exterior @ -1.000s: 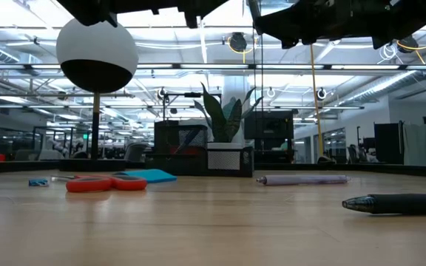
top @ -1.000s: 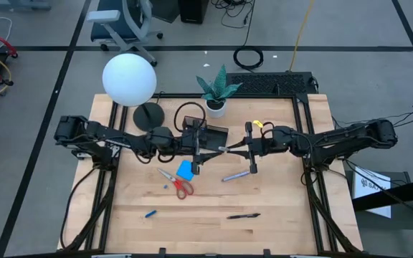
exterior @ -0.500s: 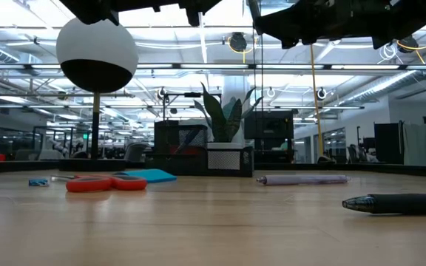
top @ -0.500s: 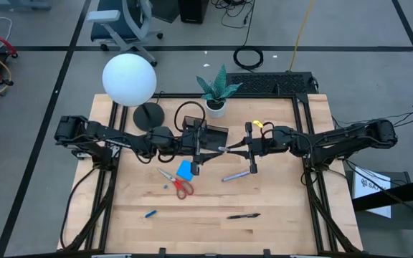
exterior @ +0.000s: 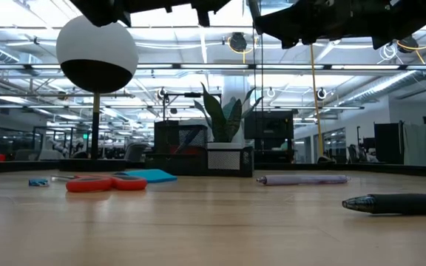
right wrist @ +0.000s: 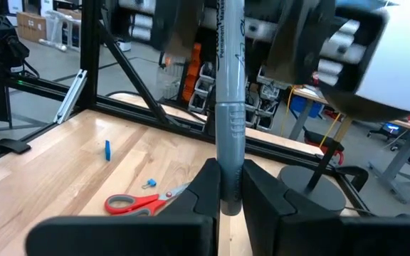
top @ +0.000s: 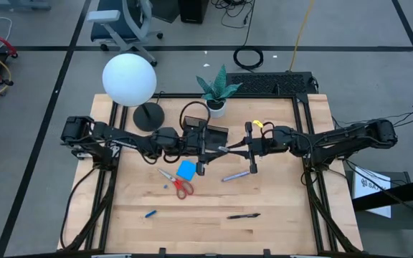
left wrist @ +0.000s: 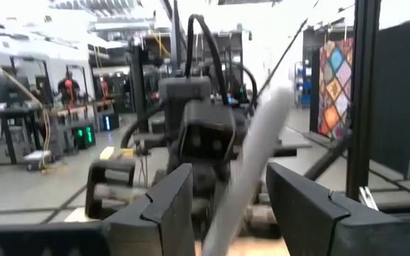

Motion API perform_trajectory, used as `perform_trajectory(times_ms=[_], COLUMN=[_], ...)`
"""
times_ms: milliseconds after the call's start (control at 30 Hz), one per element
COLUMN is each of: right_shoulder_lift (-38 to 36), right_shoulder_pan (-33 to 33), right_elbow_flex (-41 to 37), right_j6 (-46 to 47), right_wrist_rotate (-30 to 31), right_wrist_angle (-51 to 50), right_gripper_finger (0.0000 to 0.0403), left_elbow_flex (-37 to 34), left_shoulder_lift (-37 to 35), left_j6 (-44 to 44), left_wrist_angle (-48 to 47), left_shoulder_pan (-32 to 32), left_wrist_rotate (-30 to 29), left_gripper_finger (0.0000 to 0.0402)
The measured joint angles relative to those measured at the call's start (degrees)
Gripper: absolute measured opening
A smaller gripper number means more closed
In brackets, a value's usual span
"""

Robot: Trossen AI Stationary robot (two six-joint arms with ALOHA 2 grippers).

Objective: Pick and place office supplies into organizer
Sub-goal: Put the gray pen into the desk organizer

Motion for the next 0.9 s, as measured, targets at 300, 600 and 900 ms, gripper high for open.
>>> perform_trajectory(times_ms=[300,600,900], right_shoulder_lift=[0.00,0.00,-0.40], right_shoulder_pan=[0.00,0.02,0.78], right_elbow_flex=[0.00,-0.04,-0.04], right_j6=[0.23,1.53,-5.72], right_wrist_rotate=[0.00,-0.01,0.07], right_wrist_angle=[-0.32,-0.66,-2.18], right_gripper_finger=[0.0028,0.0050,0.0069], left_elbow_flex=[1.37,1.36,1.36], left_shoulder_lift=[1.05,0.98,0.77], left_j6=[0.04,2.70,-1.16], left_wrist_angle=[-1.33,-1.51,-2.67], left_shoulder_pan=[0.00,0.08,0.00], left_wrist_rotate=[-0.04,-0.52,-0.24], left_gripper_finger=[0.0154,0.0043,0.0043])
